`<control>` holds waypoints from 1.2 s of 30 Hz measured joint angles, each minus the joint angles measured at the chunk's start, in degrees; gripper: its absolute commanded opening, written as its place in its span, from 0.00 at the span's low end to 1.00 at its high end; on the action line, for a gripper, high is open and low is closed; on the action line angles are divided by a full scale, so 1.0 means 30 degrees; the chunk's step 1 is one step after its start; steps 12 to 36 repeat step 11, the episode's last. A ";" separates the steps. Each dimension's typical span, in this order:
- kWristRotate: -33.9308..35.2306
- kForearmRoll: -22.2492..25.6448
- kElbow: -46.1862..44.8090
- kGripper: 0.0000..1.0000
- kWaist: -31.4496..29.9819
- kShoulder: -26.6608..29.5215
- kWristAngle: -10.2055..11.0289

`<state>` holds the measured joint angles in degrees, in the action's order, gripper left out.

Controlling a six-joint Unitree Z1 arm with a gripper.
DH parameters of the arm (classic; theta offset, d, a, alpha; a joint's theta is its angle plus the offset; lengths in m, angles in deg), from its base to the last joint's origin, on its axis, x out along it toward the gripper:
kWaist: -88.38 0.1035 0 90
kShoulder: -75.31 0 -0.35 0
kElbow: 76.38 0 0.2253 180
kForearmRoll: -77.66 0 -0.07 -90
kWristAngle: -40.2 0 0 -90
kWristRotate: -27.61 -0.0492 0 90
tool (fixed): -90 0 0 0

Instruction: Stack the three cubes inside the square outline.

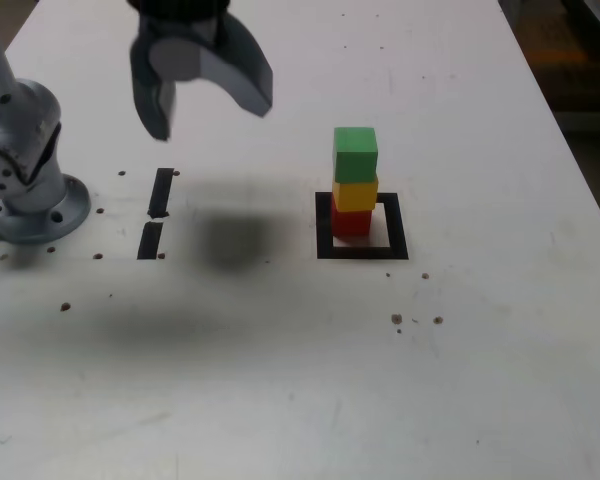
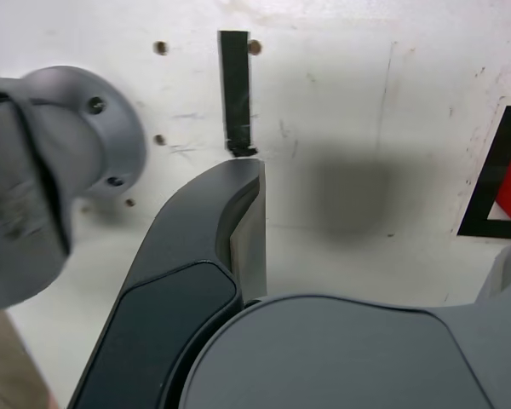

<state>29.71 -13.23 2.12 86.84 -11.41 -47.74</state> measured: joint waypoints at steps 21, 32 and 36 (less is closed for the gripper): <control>-0.0652 -0.3910 -0.5679 0.99 0.0790 -0.0242 -0.0793; -0.0652 -0.3910 -0.5679 0.99 0.0790 -0.0242 -0.0793; -0.0652 -0.3910 -0.5679 0.99 0.0790 -0.0242 -0.0793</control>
